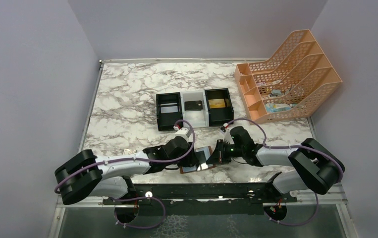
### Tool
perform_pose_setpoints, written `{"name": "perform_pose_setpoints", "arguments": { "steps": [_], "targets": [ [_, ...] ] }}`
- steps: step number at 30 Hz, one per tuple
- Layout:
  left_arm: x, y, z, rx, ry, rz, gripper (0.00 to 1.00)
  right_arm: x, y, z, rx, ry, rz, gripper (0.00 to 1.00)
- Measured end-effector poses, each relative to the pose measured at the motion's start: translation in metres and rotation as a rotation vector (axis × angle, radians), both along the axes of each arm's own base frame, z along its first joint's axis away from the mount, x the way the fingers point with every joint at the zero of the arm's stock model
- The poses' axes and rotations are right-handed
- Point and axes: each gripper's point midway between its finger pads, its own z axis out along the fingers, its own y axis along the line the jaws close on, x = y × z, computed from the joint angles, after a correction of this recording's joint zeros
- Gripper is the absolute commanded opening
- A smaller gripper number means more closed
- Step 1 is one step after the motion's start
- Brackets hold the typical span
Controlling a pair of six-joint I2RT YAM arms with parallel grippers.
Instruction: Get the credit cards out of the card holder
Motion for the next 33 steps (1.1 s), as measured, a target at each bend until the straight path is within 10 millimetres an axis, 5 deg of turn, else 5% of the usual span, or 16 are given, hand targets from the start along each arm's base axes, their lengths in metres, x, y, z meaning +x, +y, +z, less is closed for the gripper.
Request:
{"name": "perform_pose_setpoints", "arguments": {
  "steps": [5,21,33],
  "targets": [
    [-0.005,0.002,-0.021,0.031,0.037,-0.009,0.26,-0.001,0.002,0.003,0.017,0.003,0.008,0.12],
    [-0.006,0.004,-0.025,0.037,0.038,-0.003,0.2,0.007,0.017,0.008,0.054,0.021,0.041,0.25],
    [-0.006,0.007,-0.025,0.057,0.037,-0.001,0.19,0.012,0.03,0.008,0.087,0.025,0.1,0.17]
  ]
}}
